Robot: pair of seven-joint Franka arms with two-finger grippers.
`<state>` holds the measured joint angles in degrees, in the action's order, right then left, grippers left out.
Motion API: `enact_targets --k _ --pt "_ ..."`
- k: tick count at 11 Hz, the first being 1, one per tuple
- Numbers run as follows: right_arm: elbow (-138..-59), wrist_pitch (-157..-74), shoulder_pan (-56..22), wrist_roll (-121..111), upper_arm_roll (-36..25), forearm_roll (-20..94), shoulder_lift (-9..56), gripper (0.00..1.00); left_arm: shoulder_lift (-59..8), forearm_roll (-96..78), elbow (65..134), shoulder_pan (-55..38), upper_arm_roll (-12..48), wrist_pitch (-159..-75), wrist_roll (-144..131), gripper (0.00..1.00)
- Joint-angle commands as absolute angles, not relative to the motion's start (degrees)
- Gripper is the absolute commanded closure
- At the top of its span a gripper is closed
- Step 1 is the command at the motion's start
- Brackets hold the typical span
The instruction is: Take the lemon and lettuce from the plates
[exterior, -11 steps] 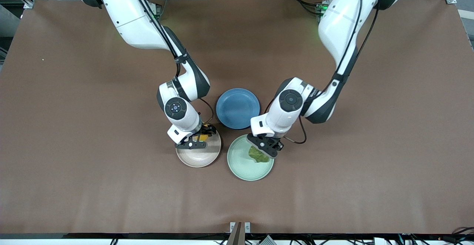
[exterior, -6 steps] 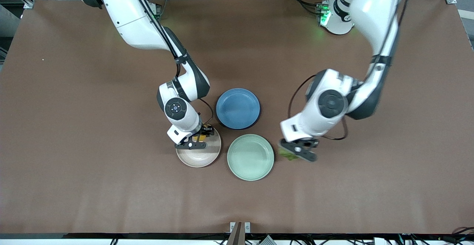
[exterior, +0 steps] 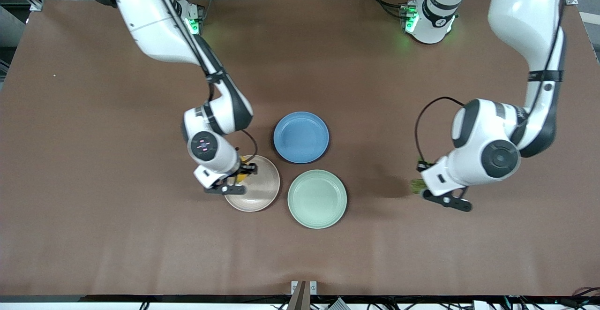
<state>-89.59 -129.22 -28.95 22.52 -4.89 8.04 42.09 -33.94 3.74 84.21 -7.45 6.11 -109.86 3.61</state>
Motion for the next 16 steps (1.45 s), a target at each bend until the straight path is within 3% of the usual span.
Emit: enact_targets --k 1,3,5,6,11,16 --pt "-91.23 -121.59 -22.26 15.5 -4.13 8.62 35.26 0.54 -37.07 9.82 84.29 -3.44 6.42 -110.82 4.66 1.0" --pt "-94.03 -118.22 -16.12 6.55 -4.13 8.44 31.48 0.53 -39.45 10.28 84.37 -1.77 6.42 -113.37 4.31 1.0" --pt "-95.27 -118.13 -10.83 -0.06 -4.22 8.09 30.07 0.53 -40.86 11.94 84.37 -1.5 6.33 -115.92 4.57 0.5" --pt "-95.97 -117.86 -8.55 -1.39 -4.31 6.69 29.01 0.53 -40.87 12.65 84.37 -1.58 6.33 -116.1 4.48 0.0" --pt "-98.25 -115.84 -1.24 -7.1 -4.22 2.37 28.74 0.52 -33.86 12.66 83.67 -1.58 5.36 -115.06 4.48 0.0" --pt "-99.14 -116.98 0.7 -8.09 -4.22 2.2 31.89 0.5 -23.49 8.11 83.67 -1.14 5.45 -113.47 3.08 0.0"
